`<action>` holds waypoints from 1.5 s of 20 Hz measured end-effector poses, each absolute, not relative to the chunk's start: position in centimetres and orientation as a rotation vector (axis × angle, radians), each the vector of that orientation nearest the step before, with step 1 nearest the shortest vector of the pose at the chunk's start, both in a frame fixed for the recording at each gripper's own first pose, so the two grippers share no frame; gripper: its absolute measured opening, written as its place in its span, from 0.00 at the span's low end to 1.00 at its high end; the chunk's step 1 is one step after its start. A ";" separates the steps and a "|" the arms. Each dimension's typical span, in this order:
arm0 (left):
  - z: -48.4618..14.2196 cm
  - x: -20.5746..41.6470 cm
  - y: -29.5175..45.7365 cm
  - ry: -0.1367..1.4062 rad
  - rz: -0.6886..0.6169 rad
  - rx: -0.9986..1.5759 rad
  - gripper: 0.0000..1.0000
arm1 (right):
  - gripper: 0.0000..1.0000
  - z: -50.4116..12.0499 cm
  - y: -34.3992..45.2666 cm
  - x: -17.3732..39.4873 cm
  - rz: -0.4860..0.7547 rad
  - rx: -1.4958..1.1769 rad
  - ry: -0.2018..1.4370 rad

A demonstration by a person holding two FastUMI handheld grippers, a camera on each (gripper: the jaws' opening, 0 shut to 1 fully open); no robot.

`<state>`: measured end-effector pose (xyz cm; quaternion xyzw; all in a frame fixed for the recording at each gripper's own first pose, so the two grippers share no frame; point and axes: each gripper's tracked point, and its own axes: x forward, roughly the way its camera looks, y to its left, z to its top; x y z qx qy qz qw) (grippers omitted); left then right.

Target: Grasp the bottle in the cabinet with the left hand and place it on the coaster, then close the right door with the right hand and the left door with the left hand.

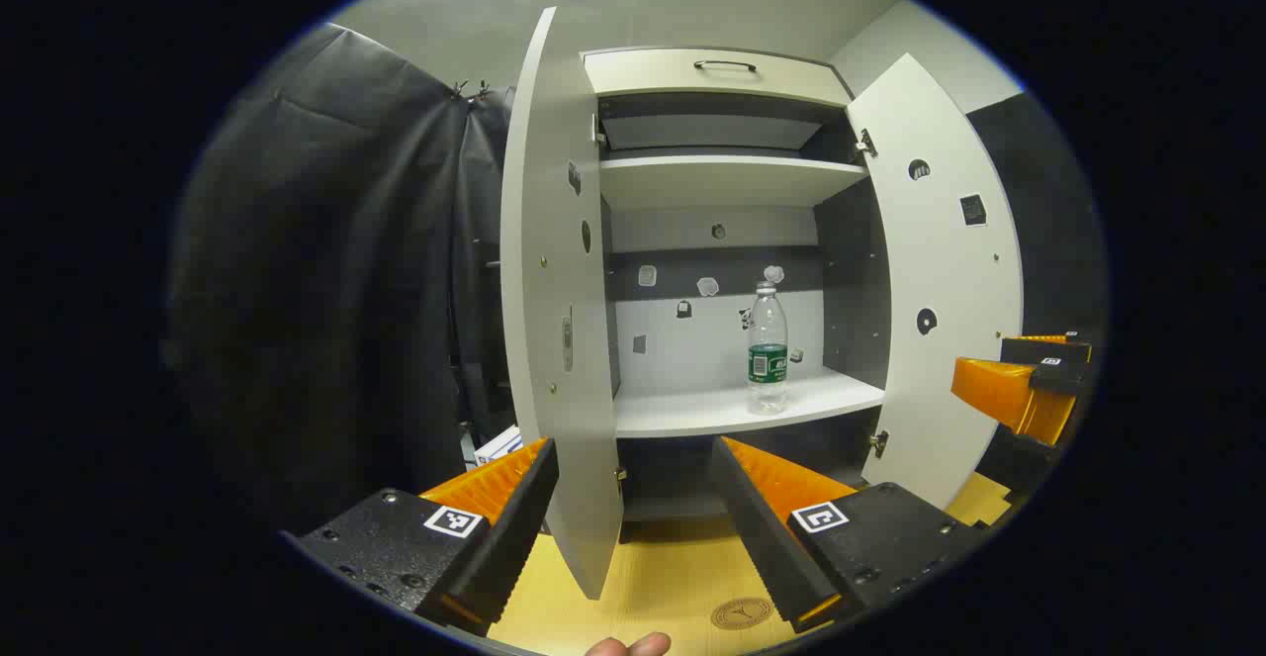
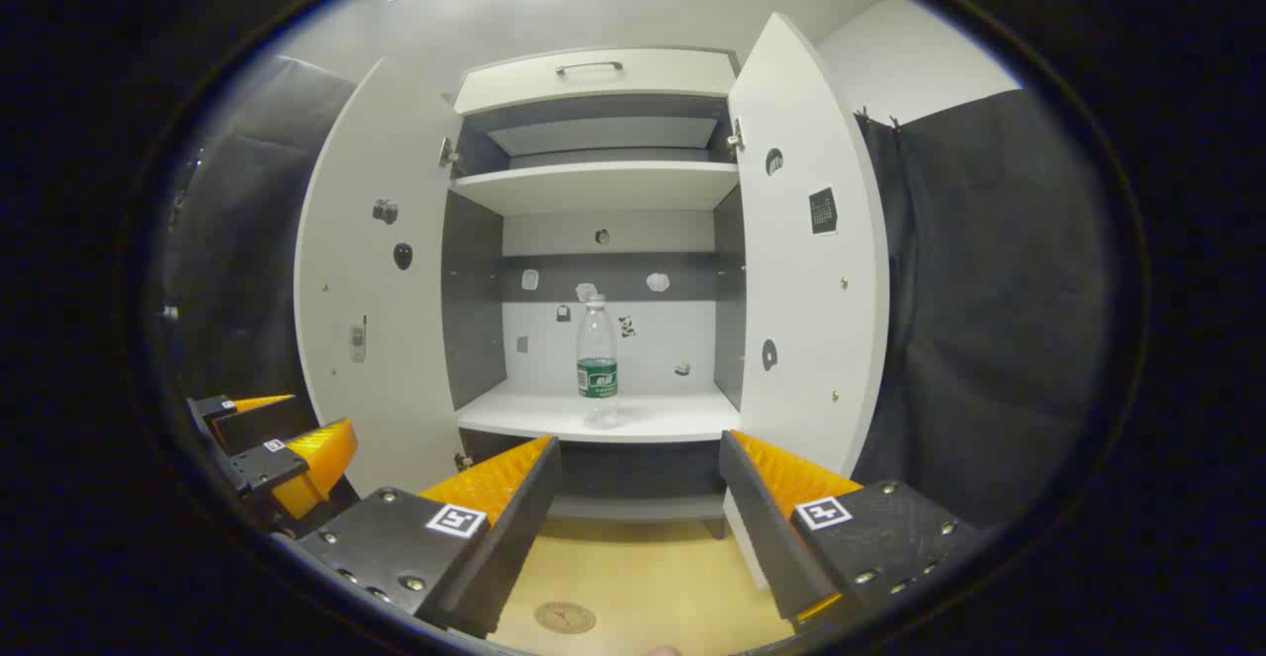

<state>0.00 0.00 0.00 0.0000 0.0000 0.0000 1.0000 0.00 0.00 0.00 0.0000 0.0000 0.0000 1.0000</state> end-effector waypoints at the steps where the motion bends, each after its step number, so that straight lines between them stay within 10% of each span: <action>1: 0.0 0.0 0.0 0.003 0.001 -0.004 0.98 | 0.98 0.0 -0.1 0.0 0.002 -0.005 0.002; 30: 0.1 2.1 -4.1 0.021 -0.002 -0.006 0.98 | 0.98 0.6 -3.0 0.6 0.037 -0.019 0.001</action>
